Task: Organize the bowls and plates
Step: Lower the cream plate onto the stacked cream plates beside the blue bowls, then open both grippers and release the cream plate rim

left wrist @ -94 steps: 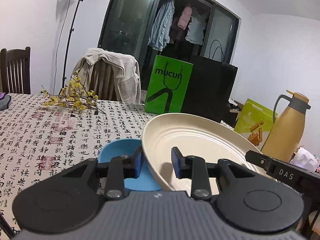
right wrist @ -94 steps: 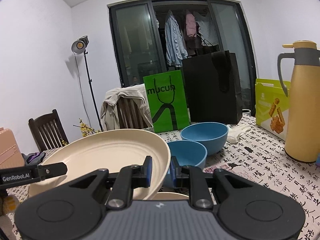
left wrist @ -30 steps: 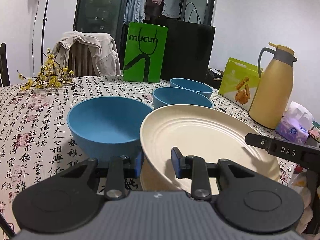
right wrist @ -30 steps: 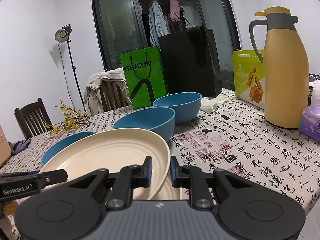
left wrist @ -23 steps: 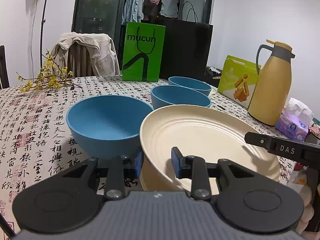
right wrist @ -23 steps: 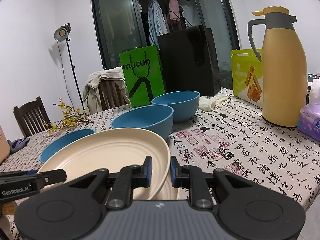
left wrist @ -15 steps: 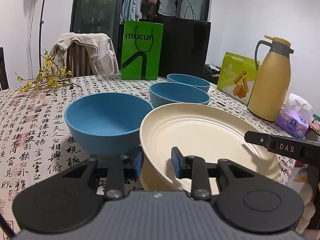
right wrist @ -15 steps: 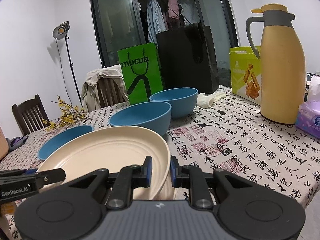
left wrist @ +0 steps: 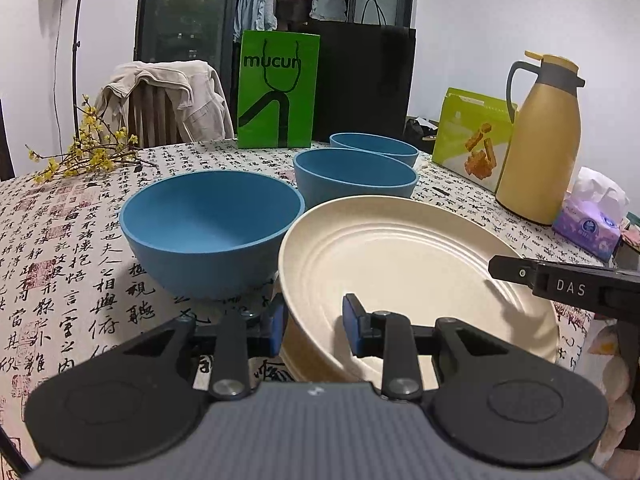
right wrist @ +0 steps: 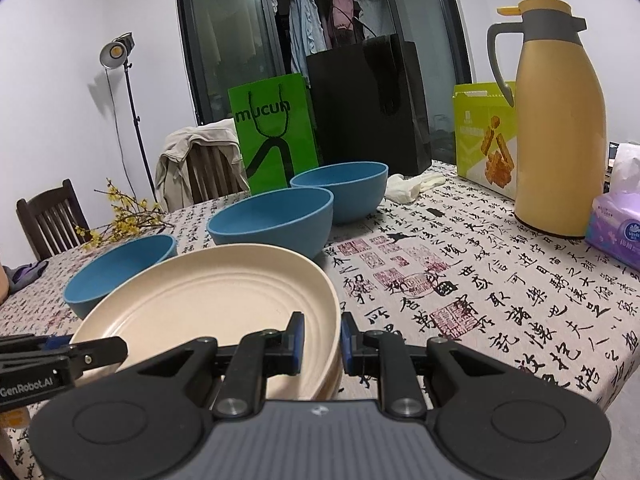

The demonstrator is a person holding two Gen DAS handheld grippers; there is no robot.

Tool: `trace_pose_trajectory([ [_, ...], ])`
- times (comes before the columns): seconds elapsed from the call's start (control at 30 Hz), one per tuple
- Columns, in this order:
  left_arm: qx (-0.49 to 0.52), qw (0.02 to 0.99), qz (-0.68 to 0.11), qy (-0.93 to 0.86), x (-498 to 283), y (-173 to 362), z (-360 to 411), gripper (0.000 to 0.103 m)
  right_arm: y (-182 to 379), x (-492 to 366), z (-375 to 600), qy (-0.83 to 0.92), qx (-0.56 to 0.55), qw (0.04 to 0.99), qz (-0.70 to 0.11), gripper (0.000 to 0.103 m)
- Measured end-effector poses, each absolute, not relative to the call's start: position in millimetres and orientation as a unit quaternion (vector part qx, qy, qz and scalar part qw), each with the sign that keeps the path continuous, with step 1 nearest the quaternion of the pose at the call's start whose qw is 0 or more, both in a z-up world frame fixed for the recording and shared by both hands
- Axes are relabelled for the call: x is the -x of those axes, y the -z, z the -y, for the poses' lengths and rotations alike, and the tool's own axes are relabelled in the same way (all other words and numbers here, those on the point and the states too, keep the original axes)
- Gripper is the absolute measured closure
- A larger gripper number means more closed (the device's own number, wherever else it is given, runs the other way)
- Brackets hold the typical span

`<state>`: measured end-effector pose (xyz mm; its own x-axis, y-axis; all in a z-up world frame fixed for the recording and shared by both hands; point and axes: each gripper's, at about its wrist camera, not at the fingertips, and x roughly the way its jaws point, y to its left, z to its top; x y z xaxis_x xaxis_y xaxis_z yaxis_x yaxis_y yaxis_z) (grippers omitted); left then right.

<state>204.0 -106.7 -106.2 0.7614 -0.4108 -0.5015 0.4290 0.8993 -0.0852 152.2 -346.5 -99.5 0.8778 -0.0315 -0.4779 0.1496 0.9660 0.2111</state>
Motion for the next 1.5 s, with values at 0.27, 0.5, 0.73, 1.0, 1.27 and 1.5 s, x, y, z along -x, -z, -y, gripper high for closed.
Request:
trace_pose_trajectory([
  [0.27, -0.028, 0.938, -0.265, 0.223, -204.2, 110.6, 109.0, 0.073, 104.1, -154.7, 342.5, 0.054, -0.105, 0.961, -0.249, 0.085],
  [0.5, -0.050, 0.941, -0.255, 0.215, -199.1, 112.2, 113.1, 0.072, 107.9, -156.4, 334.7, 0.060, -0.074, 0.963, -0.251, 0.085],
  [0.73, -0.060, 0.943, -0.250, 0.212, -197.0, 113.0, 114.6, 0.072, 110.8, -158.3, 333.2, 0.062, -0.060, 0.964, -0.251, 0.085],
  [1.0, -0.065, 0.944, -0.248, 0.207, -195.5, 113.6, 115.9, 0.070, 112.6, -157.4, 333.1, 0.057, -0.056, 0.966, -0.246, 0.083],
  [1.27, -0.058, 0.945, -0.248, 0.205, -194.8, 115.3, 113.6, 0.052, 113.1, -157.7, 342.0, 0.032, -0.067, 0.968, -0.241, 0.080],
  [1.5, -0.021, 0.955, -0.223, 0.197, -188.8, 107.2, 102.4, 0.011, 106.8, -162.3, 353.7, -0.026, -0.075, 0.972, -0.222, 0.031],
])
